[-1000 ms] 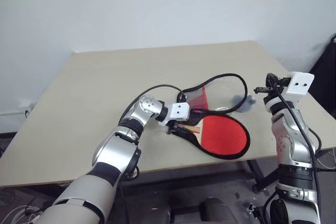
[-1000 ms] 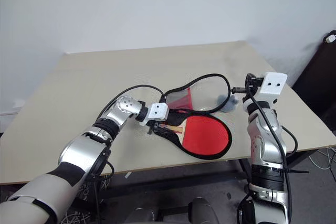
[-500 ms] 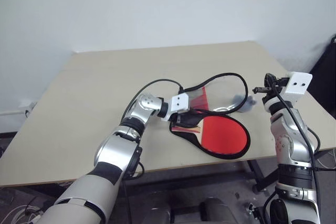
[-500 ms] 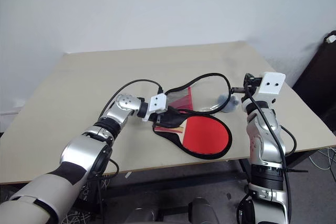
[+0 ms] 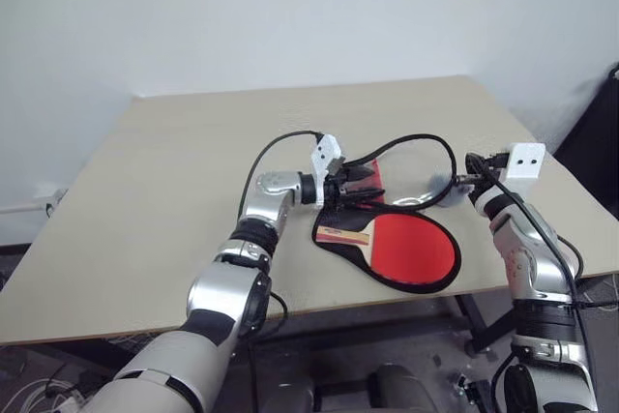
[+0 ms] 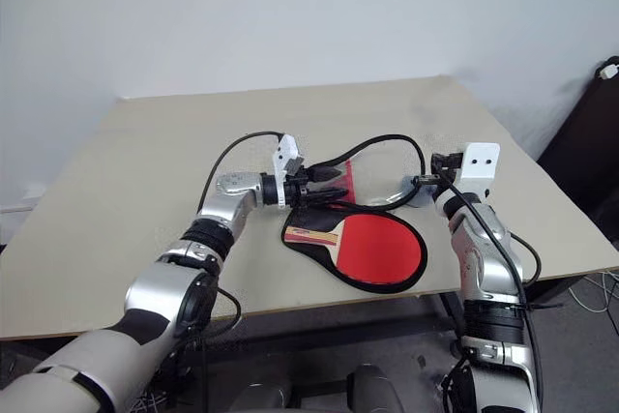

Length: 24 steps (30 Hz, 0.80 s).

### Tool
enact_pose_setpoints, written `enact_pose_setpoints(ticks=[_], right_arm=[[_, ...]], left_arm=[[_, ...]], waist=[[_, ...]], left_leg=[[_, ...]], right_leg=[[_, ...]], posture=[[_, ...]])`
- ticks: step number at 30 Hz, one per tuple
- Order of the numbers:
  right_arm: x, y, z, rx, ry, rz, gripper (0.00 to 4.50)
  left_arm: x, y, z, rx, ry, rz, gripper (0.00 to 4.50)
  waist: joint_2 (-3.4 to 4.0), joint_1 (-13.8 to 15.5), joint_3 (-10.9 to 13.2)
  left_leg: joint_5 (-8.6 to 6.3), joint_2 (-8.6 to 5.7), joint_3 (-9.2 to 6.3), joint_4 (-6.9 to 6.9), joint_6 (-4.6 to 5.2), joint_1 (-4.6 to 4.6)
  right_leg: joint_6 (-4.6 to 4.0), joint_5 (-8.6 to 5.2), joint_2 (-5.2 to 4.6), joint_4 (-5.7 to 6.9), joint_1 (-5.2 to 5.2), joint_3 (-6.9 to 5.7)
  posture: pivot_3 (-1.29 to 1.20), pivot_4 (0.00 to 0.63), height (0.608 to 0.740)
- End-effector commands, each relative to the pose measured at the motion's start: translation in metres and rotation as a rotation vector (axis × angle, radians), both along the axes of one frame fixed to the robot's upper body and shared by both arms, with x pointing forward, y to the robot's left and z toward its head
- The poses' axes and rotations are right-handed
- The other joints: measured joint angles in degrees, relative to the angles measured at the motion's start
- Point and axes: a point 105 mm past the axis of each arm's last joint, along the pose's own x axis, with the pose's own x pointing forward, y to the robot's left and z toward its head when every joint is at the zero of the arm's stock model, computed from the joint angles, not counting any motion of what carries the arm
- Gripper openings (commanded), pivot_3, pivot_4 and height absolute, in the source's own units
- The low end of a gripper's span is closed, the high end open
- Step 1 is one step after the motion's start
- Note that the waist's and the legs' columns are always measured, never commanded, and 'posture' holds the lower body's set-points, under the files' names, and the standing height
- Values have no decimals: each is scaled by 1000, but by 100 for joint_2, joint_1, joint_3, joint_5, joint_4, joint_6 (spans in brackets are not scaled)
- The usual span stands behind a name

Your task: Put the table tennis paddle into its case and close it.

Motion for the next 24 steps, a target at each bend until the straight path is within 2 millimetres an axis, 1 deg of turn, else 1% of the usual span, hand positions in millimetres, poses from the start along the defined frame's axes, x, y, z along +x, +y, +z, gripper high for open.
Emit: enact_pose_setpoints(ticks=[1, 3, 7, 9, 10, 12, 13, 16, 18, 20, 24], right_arm=[[4, -2, 19, -14, -49, 10, 0], [4, -2, 19, -18, -47, 12, 0], [5, 1, 19, -22, -45, 17, 0], [5, 3, 17, -28, -43, 19, 0], [5, 3, 17, -29, -43, 20, 0], [5, 5, 16, -31, -42, 22, 0], [5, 6, 16, -31, -42, 22, 0], [4, 9, 15, -27, -42, 23, 0], [3, 10, 14, -26, -42, 23, 0], [2, 11, 12, -22, -40, 21, 0], [1, 13, 10, -16, -40, 18, 0]], left_arm=[[14, 6, 18, -64, 6, 123, 2772], [22, 11, 17, -61, 35, 198, 2772], [35, 23, 8, -32, 135, 343, 2772], [46, 35, 2, -50, 256, 470, 2406], [49, 40, 0, -56, 298, 513, 2290], [54, 47, -4, -93, 423, 593, 1764], [55, 50, -6, -111, 478, 625, 1764], [57, 54, -4, -174, 548, 656, 1764], [58, 59, -6, -194, 596, 693, 1764], [55, 59, -11, -184, 641, 686, 1764], [52, 60, -19, -136, 671, 694, 1764]], waist=[[0, 1, 0], [0, 1, 0], [0, 1, 0], [-1, 2, 0], [-1, 1, 1], [-2, 1, 1], [-2, 1, 1], [-2, 0, 1], [-2, 1, 1], [-2, 2, 1], [-2, 1, 1]], left_leg=[[0, 0, 0, 1, 0, 0], [0, 0, -1, 2, 0, 0], [0, -1, 1, 3, -1, 0], [0, -1, 0, 3, -1, 0], [0, -2, -1, 3, -1, -1], [0, -3, -2, 5, -1, -1], [0, -3, -2, 5, -1, -2], [-1, -5, -3, 7, -2, -3], [-1, -4, -2, 6, -2, -3], [-1, -4, -3, 6, -3, -3], [-1, -7, -3, 6, -3, -3]], right_leg=[[1, 1, 1, 1, 0, 0], [2, 1, 2, 2, 0, -1], [3, 2, 1, 0, 2, 0], [3, 2, 1, -1, 2, 0], [4, 2, 1, -1, 1, -2], [7, 4, 0, 0, 1, -1], [7, 4, 0, -1, 1, -2], [8, 4, -1, -2, 1, -3], [8, 4, -1, -2, 1, -3], [8, 4, -1, -3, 0, -3], [8, 4, -2, -2, 0, -2]], posture=[[0, 0, 740], [0, 0, 740], [0, 0, 740], [0, 0, 740], [0, 0, 740], [0, 0, 740], [0, 0, 740], [0, 0, 740], [0, 0, 740], [0, 0, 740], [0, 0, 740]])
